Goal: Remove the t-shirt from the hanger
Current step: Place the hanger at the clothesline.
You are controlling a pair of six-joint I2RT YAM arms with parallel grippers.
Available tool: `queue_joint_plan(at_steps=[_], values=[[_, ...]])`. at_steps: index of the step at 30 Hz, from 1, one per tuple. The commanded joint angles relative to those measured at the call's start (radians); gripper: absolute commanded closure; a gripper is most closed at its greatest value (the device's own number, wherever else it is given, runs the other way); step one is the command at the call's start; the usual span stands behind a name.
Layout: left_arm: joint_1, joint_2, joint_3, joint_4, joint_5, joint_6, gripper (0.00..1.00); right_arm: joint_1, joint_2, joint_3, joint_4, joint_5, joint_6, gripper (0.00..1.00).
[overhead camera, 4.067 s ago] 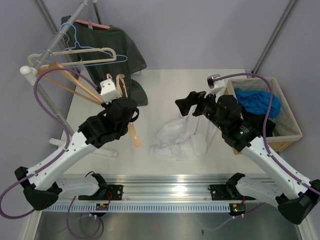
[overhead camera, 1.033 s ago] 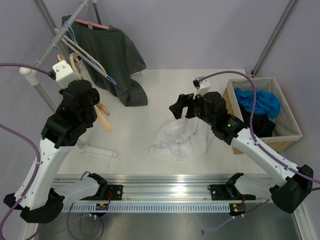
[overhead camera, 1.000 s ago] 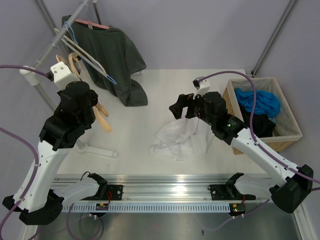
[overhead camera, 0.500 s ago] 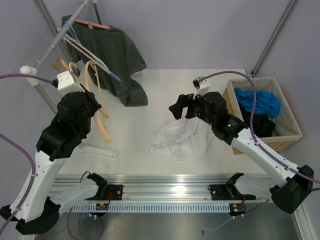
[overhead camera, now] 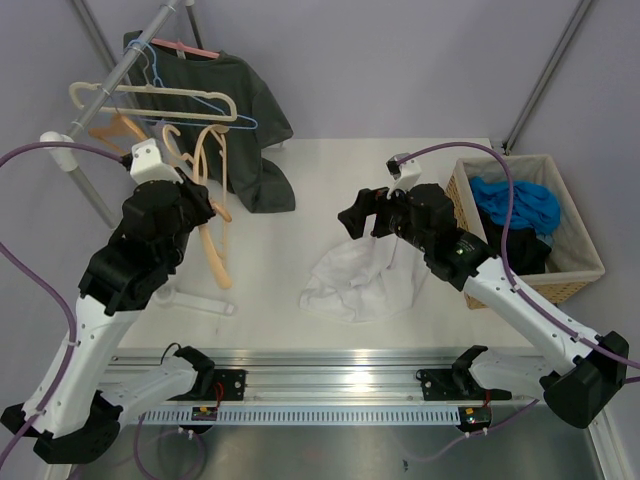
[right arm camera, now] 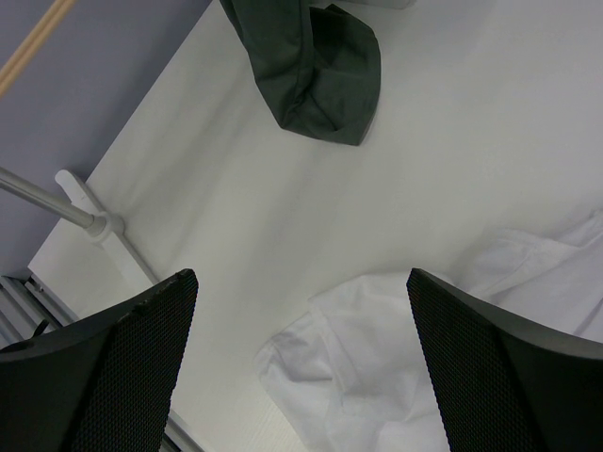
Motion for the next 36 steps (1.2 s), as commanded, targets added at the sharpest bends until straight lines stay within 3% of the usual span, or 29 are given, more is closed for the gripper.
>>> queue_joint_plan(at_steps=[1, 17, 36], values=[[-0.002, -0.002, 0.036, 0.044, 0.047, -0.030, 1.00, 0.007, -0.027, 0.031, 0.015, -0.007, 0.000, 0.01], [-0.005, -0.051, 0.040, 0.041, 0.211, -0.068, 1.00, 0.007, -0.033, 0.031, 0.017, -0.010, 0.000, 0.01], [-0.006, 0.032, 0.125, 0.045, 0.617, 0.061, 1.00, 0.009, -0.031, 0.031, 0.015, -0.010, 0.000, 0.01]])
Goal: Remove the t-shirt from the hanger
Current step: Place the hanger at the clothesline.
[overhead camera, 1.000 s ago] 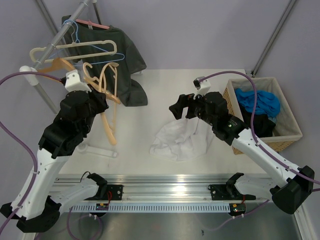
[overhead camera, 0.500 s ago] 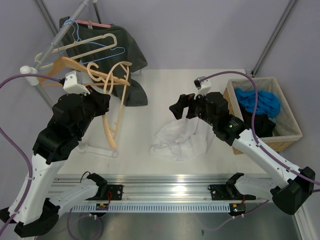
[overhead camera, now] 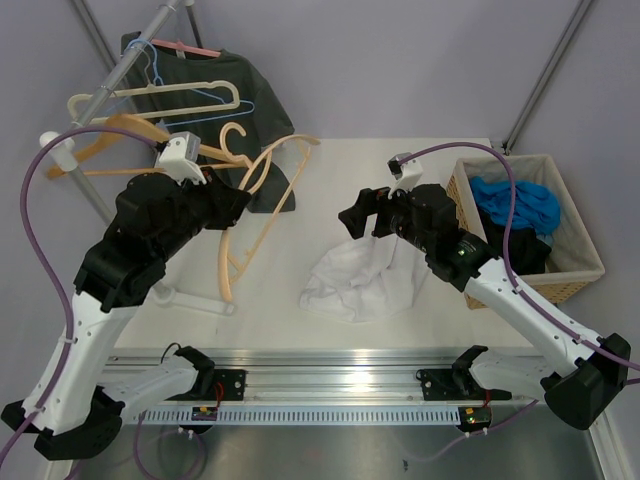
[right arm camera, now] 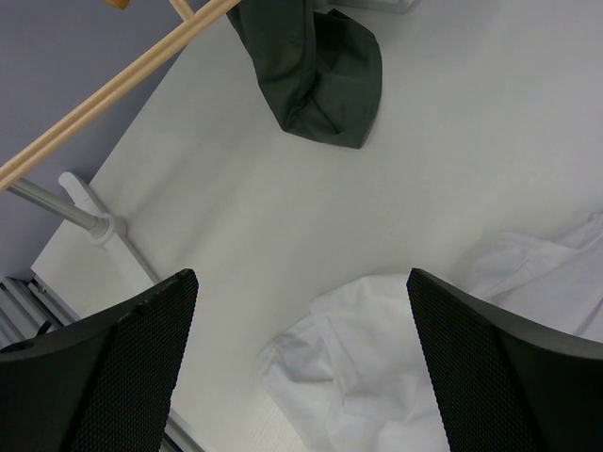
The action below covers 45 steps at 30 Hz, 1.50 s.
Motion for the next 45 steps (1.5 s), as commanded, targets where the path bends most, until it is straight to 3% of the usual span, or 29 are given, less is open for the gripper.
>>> queue_joint_plan(at_steps=[1, 6, 12, 18, 26, 29, 36, 42, 45], values=[[-0.005, -0.006, 0.071, 0.044, 0.141, 0.045, 1.00, 0.009, -0.022, 0.031, 0.015, -0.009, 0.000, 0.01], [-0.005, -0.063, 0.114, 0.038, 0.093, 0.054, 1.00, 0.009, -0.025, 0.031, 0.013, -0.009, 0.000, 0.01], [-0.005, -0.126, 0.183, 0.008, -0.083, 0.076, 1.00, 0.009, -0.028, 0.029, 0.015, -0.009, 0.000, 0.01], [-0.003, -0.196, 0.160, 0.005, -0.219, 0.091, 1.00, 0.007, -0.016, 0.037, 0.006, -0.011, -0.003, 0.01], [-0.003, -0.267, 0.180, -0.164, -0.445, 0.169, 1.00, 0.009, -0.011, 0.037, 0.009, -0.020, -0.001, 0.01], [-0.003, -0.247, 0.192, -0.166, -0.526, 0.174, 1.00, 0.007, 0.000, 0.038, 0.006, -0.020, -0.001, 0.01], [-0.005, -0.125, 0.290, -0.166, -0.470, 0.108, 1.00, 0.007, 0.018, 0.044, 0.004, -0.019, -0.004, 0.01], [-0.005, -0.092, 0.295, -0.170, -0.664, 0.056, 1.00, 0.009, 0.027, 0.052, -0.002, -0.023, -0.006, 0.00], [-0.003, -0.097, 0.289, -0.176, -0.674, 0.041, 1.00, 0.007, 0.029, 0.054, -0.005, -0.026, -0.007, 0.00]])
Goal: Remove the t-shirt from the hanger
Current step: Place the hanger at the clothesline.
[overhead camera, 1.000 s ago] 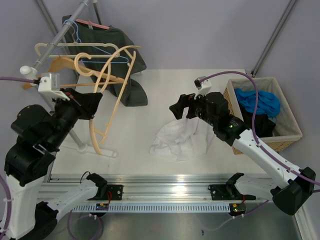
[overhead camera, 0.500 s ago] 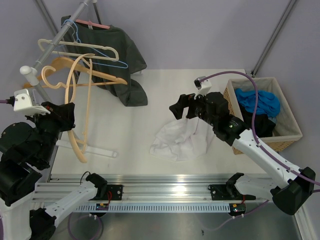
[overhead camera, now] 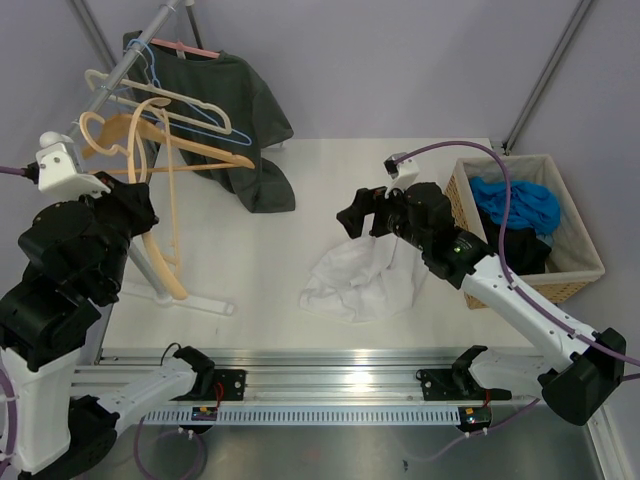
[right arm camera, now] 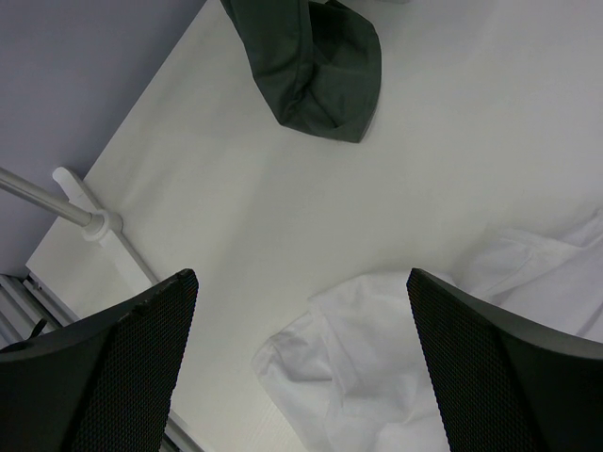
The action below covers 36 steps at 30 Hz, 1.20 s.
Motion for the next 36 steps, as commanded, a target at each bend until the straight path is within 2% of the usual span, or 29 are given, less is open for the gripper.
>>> queue_joint_plan(at_steps=[1, 5, 10, 13, 17, 22, 27, 31, 36], values=[[-0.002, -0.013, 0.011, 0.043, -0.089, -0.042, 1.00, 0.009, 0.002, 0.047, -0.006, -0.025, -0.005, 0.01], [-0.003, -0.013, 0.018, 0.041, -0.064, -0.048, 1.00, 0.009, 0.010, 0.049, -0.004, -0.028, -0.005, 0.01], [-0.002, 0.016, 0.023, 0.032, -0.141, -0.036, 1.00, 0.007, 0.027, 0.055, -0.009, -0.033, -0.007, 0.00], [-0.002, 0.074, 0.047, 0.038, -0.162, -0.030, 1.00, 0.007, 0.030, 0.058, -0.015, -0.036, -0.007, 0.01], [-0.003, 0.186, 0.154, 0.035, -0.187, -0.047, 1.00, 0.009, 0.030, 0.058, -0.013, -0.038, -0.009, 0.01], [-0.005, 0.248, 0.182, 0.037, -0.254, -0.171, 1.00, 0.007, 0.036, 0.064, -0.021, -0.033, -0.012, 0.00], [-0.005, 0.266, 0.196, 0.035, -0.296, -0.205, 1.00, 0.009, 0.044, 0.064, -0.016, -0.039, -0.010, 0.01], [-0.006, 0.316, 0.247, 0.041, -0.297, -0.171, 1.00, 0.009, 0.056, 0.067, -0.016, -0.039, -0.012, 0.00], [-0.011, 0.427, 0.334, 0.038, -0.389, -0.071, 1.00, 0.009, 0.071, 0.069, -0.015, -0.034, -0.012, 0.01]])
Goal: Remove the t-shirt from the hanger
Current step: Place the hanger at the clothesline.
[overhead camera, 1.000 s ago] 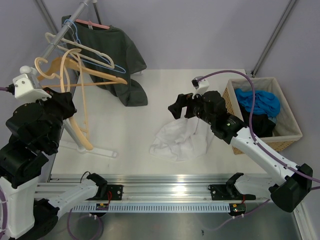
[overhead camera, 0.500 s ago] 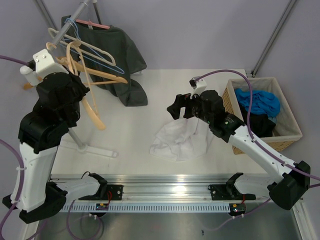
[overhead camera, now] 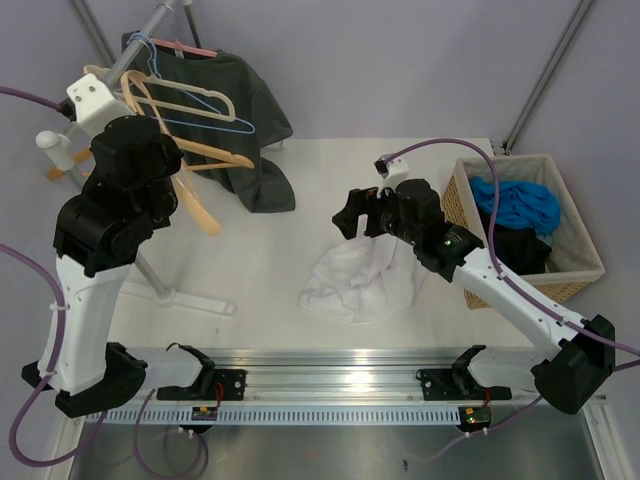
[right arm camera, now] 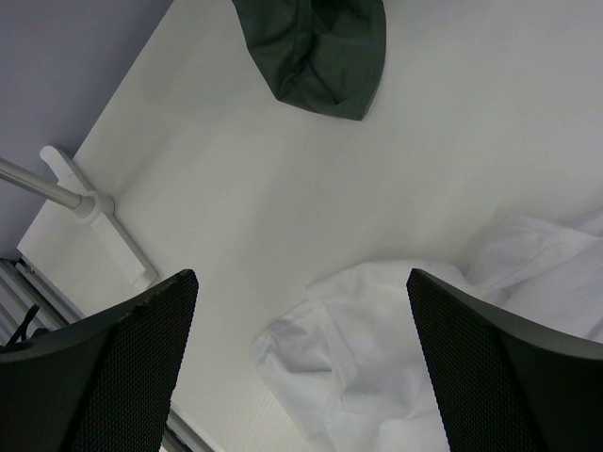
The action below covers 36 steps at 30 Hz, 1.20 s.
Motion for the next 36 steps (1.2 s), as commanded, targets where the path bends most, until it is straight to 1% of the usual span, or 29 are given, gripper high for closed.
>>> queue_joint_plan(at_steps=[1, 5, 8, 11, 12, 14, 22, 29, 36], values=[[-0.005, 0.073, 0.057, 0.051, -0.128, 0.045, 1.00, 0.010, 0.009, 0.047, 0.007, -0.008, -0.011, 0.00], [-0.005, 0.145, 0.121, 0.048, -0.145, 0.044, 1.00, 0.010, 0.009, 0.048, 0.004, -0.015, -0.011, 0.01], [-0.005, 0.167, 0.143, 0.048, -0.140, 0.030, 1.00, 0.012, 0.003, 0.048, 0.001, -0.012, -0.014, 0.01], [-0.005, 0.163, 0.107, 0.047, -0.131, -0.002, 1.00, 0.010, -0.001, 0.048, 0.002, -0.015, -0.014, 0.01], [-0.005, 0.156, 0.074, 0.050, -0.133, -0.034, 1.00, 0.010, -0.001, 0.048, 0.002, -0.015, -0.011, 0.01], [-0.006, 0.166, 0.067, 0.051, -0.140, -0.042, 1.00, 0.010, -0.001, 0.044, 0.004, -0.019, -0.011, 0.00], [-0.003, 0.277, 0.216, 0.065, -0.194, 0.030, 1.00, 0.010, 0.009, 0.056, -0.002, -0.019, -0.017, 0.01], [0.017, 0.368, 0.210, 0.068, -0.241, 0.021, 1.00, 0.010, -0.009, 0.048, -0.004, -0.024, -0.017, 0.01], [0.084, 0.371, 0.216, 0.068, -0.149, -0.033, 1.00, 0.010, -0.003, 0.053, -0.008, -0.039, -0.011, 0.01]])
